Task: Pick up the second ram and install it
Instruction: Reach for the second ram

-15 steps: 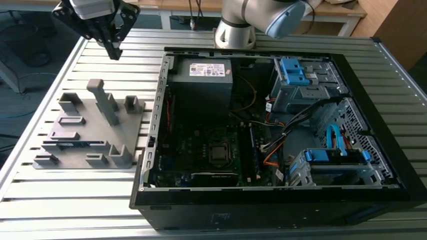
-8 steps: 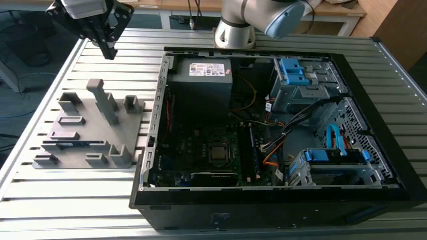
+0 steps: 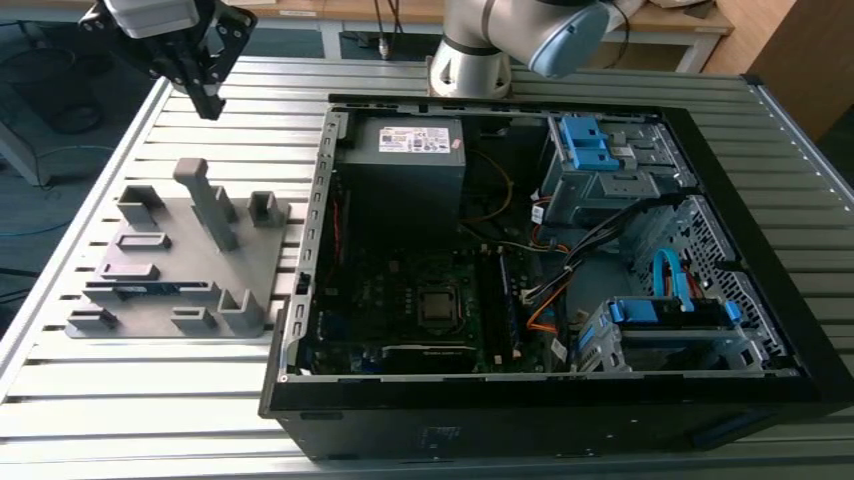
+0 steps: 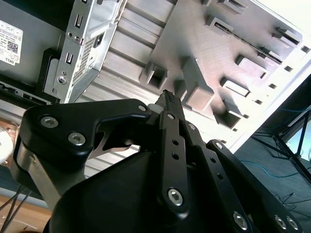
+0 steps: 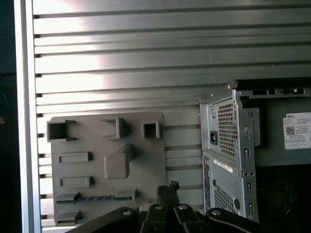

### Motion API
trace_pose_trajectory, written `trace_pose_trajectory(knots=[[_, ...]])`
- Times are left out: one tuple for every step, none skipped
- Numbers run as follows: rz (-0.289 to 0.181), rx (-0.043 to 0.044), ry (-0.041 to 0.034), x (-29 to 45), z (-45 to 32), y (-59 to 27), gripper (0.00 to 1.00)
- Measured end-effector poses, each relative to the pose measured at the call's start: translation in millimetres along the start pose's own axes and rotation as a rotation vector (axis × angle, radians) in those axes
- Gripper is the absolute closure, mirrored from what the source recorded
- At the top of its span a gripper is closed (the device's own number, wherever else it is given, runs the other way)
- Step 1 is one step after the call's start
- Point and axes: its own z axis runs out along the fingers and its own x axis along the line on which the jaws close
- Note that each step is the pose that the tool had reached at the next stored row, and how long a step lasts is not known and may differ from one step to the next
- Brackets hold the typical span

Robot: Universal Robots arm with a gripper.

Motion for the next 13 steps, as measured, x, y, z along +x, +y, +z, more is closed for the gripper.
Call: trace_pose_trajectory(knots=[[0.000, 0.0000, 0.0000, 1.2, 0.0, -0.1, 0.90], [0.000, 0.0000, 0.0000, 2.5, 0.0, -0.2, 0.90], [0.000, 0.0000, 0.0000, 3.8, 0.0, -0.3, 0.90], [0.000, 0.0000, 0.0000, 5.0, -0.1, -0.4, 0.90], [0.000, 0.0000, 0.0000, 6.1, -0.1, -0.5, 0.90], [0.000, 0.0000, 0.0000, 7.3, -0.1, -0.5, 0.90], [0.000, 0.0000, 0.0000, 8.5, -0.1, -0.6, 0.90], [0.000, 0.0000, 0.0000, 9.6, -0.1, -0.7, 0.90], [0.000, -0.0001, 0.0000, 10.7, -0.1, -0.8, 0.90], [0.000, 0.0000, 0.0000, 11.8, -0.1, -0.9, 0.90], [0.000, 0.0000, 0.0000, 12.9, -0.1, -1.0, 0.90], [0.000, 0.0000, 0.0001, 14.0, -0.2, -1.1, 0.90], [0.000, 0.0000, 0.0000, 15.1, -0.1, -1.2, 0.90]])
